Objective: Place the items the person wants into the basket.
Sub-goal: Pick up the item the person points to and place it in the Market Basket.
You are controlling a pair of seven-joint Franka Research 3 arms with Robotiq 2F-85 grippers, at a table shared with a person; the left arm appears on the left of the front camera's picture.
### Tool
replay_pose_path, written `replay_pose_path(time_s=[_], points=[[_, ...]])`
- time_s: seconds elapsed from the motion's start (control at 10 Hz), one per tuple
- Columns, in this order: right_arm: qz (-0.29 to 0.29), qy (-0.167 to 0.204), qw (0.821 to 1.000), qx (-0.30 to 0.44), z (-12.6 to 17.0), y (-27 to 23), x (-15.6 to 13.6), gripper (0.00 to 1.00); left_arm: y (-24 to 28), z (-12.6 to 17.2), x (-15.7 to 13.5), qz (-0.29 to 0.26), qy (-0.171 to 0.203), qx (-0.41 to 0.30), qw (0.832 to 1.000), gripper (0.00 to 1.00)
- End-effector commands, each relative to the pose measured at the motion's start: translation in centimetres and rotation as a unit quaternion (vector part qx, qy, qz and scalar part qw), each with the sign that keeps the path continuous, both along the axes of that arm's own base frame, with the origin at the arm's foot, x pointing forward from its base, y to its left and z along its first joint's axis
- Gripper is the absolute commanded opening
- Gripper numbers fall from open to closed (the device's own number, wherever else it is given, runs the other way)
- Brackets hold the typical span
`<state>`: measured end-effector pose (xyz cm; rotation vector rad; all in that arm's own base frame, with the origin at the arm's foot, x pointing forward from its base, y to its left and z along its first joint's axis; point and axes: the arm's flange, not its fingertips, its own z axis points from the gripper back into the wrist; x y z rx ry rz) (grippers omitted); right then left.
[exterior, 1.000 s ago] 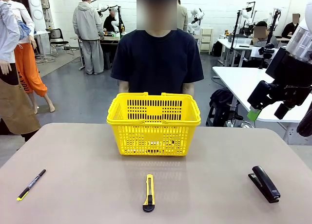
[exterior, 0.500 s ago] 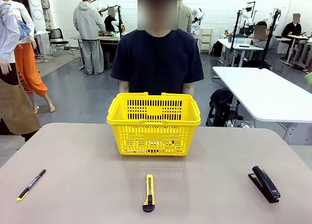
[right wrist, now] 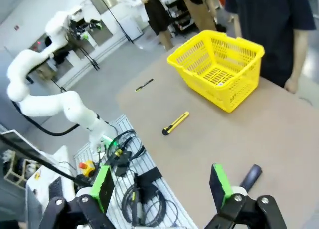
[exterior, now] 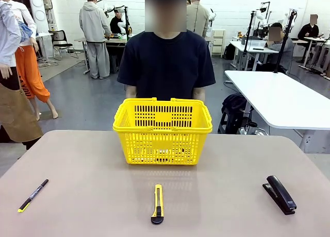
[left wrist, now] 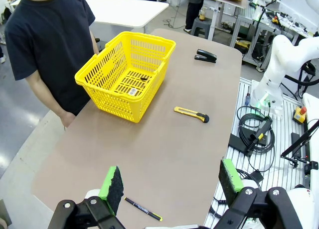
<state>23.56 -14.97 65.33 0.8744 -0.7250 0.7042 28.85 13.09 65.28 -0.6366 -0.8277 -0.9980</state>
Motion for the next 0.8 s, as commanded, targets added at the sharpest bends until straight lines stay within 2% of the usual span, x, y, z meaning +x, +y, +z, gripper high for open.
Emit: replay_pose_path(time_s=[0.0,0.1,0.4,0.7], points=[[-0.003,-0.022,1.0,0.006,-1.4,-1.8,0.4,1.0,0.1,-0.1,0.0,-0.007,-0.011,-0.005,1.0,1.0],[-0.01,-0.037,0.999,0.004,-2.1,-2.7,-0.1,1.0,0.1,-0.1,0.0,-0.007,-0.011,-0.005,1.0,1.0],[-0.073,-0.041,0.996,0.01,-2.5,-4.0,-1.2,1.0,0.1,-0.1,0.0,-0.007,-0.011,-0.005,1.0,1.0],[-0.089,-0.044,0.995,0.012,-2.6,-4.2,-2.1,1.0,0.1,-0.1,0.0,-0.007,-0.011,-0.005,1.0,1.0]])
